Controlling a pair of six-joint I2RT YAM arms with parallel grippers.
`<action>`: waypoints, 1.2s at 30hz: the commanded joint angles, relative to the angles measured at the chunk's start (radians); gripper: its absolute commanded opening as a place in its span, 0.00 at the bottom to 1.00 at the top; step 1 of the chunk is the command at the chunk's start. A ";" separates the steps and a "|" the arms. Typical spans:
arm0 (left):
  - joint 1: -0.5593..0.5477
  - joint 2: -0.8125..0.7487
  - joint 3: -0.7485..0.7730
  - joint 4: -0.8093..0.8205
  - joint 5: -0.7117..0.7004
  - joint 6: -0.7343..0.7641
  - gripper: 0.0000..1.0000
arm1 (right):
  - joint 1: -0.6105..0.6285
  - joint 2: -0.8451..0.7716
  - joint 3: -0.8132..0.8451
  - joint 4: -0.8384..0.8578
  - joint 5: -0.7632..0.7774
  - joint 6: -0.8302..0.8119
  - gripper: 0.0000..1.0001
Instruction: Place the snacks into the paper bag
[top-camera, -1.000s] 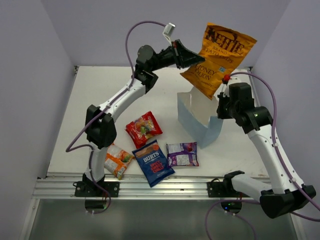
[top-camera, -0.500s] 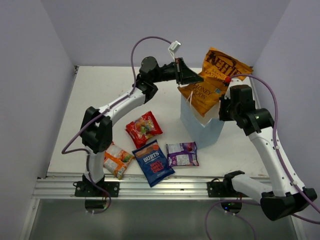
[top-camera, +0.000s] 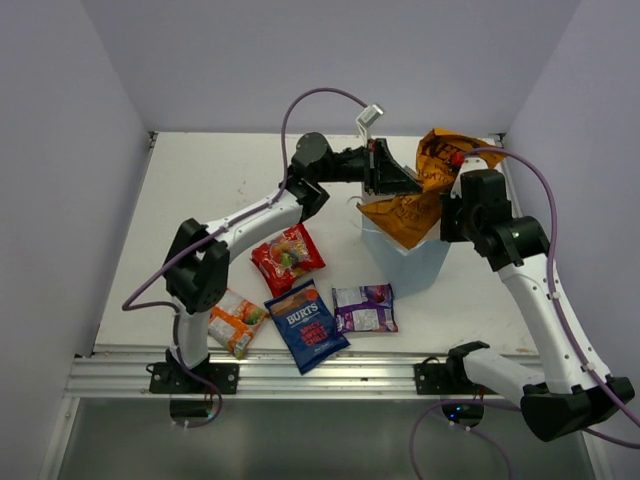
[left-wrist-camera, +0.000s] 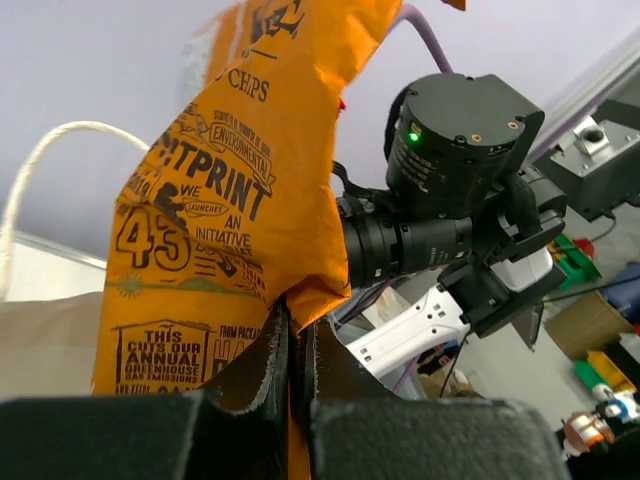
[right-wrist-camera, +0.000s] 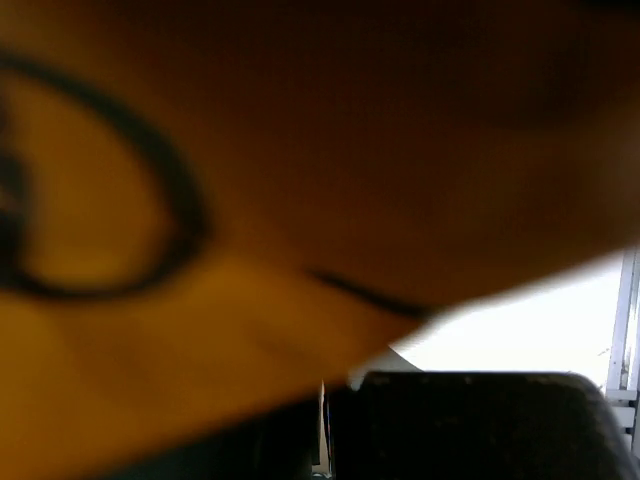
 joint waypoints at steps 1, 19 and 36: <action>-0.031 0.039 0.079 0.145 0.037 -0.058 0.00 | 0.001 -0.016 0.038 0.000 0.015 -0.017 0.00; 0.050 0.265 0.262 0.154 0.050 -0.068 0.00 | 0.001 -0.034 0.031 0.011 0.007 -0.030 0.00; 0.063 0.149 0.171 -0.251 0.061 0.306 0.05 | 0.002 -0.034 0.037 0.014 0.024 -0.034 0.00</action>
